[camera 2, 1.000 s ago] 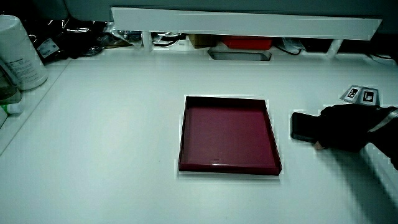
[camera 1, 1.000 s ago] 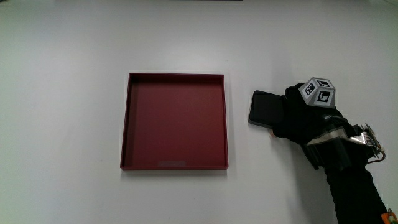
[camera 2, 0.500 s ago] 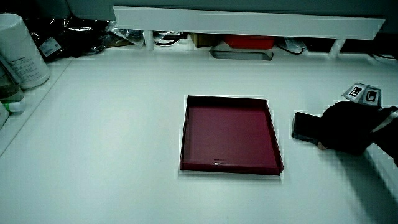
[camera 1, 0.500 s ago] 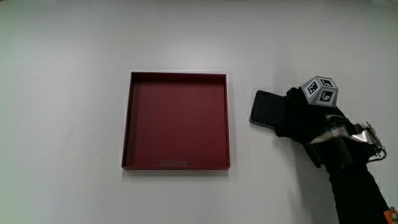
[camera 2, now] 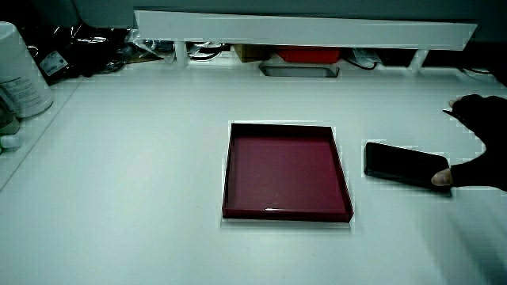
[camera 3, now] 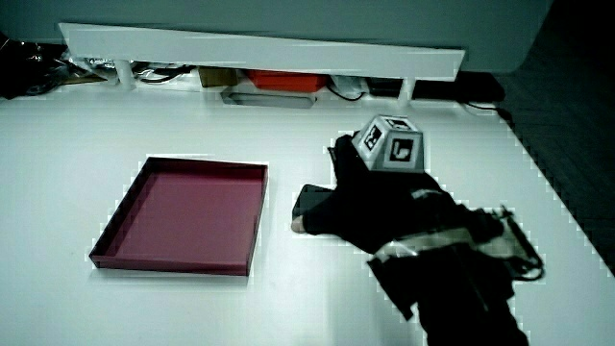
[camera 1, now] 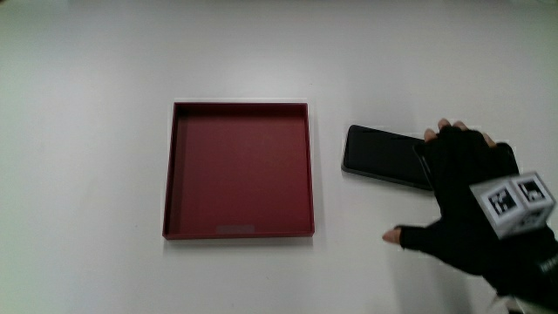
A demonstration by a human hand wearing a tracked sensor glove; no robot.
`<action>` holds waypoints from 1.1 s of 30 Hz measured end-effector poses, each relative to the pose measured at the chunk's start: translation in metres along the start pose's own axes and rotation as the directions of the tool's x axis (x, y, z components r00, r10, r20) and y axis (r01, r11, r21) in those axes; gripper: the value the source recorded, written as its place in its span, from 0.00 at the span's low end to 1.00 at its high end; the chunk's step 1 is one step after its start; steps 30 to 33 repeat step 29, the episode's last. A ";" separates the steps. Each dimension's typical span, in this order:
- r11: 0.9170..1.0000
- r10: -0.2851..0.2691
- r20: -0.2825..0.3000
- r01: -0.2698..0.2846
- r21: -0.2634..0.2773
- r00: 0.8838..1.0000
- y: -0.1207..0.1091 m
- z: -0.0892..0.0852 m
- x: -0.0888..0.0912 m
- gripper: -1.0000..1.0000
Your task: Pick battery from desk
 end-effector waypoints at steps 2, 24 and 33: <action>1.000 -0.014 0.003 0.014 -0.006 1.000 0.002 -0.002 0.002 0.95; 0.987 0.080 0.038 -0.084 0.140 0.996 -0.013 0.014 -0.005 1.00; 0.964 0.153 0.084 -0.167 0.207 0.985 -0.039 0.044 -0.036 1.00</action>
